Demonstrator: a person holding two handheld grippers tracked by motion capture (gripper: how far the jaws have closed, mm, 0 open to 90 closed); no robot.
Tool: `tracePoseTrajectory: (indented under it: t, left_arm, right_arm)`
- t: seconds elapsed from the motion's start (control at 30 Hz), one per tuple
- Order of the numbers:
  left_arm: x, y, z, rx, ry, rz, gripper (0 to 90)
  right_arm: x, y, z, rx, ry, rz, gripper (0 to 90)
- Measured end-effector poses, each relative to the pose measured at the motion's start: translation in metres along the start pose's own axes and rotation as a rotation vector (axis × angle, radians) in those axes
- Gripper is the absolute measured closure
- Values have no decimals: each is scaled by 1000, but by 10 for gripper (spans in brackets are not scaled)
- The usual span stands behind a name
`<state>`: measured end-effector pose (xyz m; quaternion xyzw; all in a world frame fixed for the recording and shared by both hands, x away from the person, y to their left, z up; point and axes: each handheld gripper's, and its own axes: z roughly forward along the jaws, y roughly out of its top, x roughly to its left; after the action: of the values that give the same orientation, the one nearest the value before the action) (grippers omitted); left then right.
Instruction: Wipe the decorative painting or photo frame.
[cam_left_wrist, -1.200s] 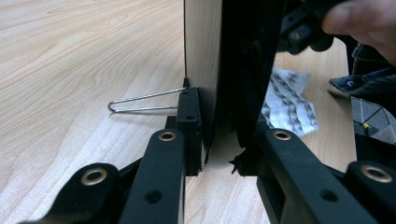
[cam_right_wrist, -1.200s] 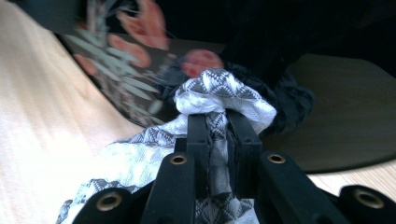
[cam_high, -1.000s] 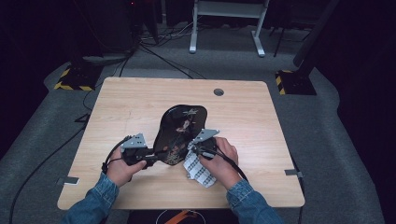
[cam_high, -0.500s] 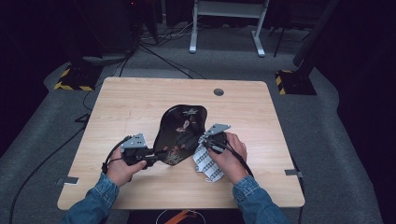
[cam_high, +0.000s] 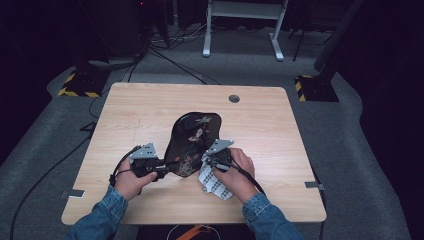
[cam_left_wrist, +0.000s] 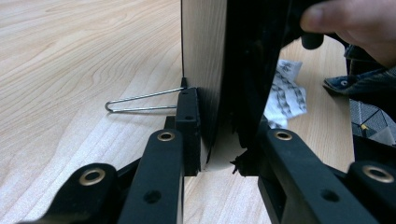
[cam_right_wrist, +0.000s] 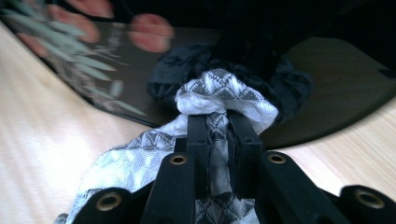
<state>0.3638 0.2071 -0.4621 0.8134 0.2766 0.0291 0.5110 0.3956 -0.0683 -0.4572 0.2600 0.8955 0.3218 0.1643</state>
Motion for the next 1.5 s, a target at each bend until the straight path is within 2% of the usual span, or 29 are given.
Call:
tracePoseTrajectory:
  t: [0.03, 0.3, 0.37, 0.57, 0.67, 0.83, 0.97, 1.37, 1.5]
  left_arm:
    - [0, 0, 0, 0, 0, -1, 760]
    - [0, 0, 0, 1, 1, -2, 761]
    - [0, 0, 0, 0, 3, -1, 761]
    - [1, 0, 0, -2, 2, -2, 764]
    - [1, 0, -1, -2, -1, -4, 764]
    - [1, -1, -1, -2, -2, -1, 763]
    - [1, 0, -1, -1, -1, -3, 761]
    - [1, -1, -1, -2, -5, -4, 757]
    - [1, -1, 0, -2, -6, -6, 755]
  right_arm:
    - [6, 2, 2, 1, 17, -16, 815]
    - [28, 9, 8, -2, 77, -59, 814]
    - [32, 10, 10, 3, 86, -77, 814]
    - [38, 12, 13, 3, 102, -88, 815]
    - [34, 11, 13, 8, 104, -80, 815]
    - [23, 5, 11, 29, 55, -60, 816]
    - [10, -1, 10, 38, 31, -22, 816]
    - [-17, -11, 7, 64, -53, 38, 815]
    - [-19, -14, 8, 71, -61, 45, 815]
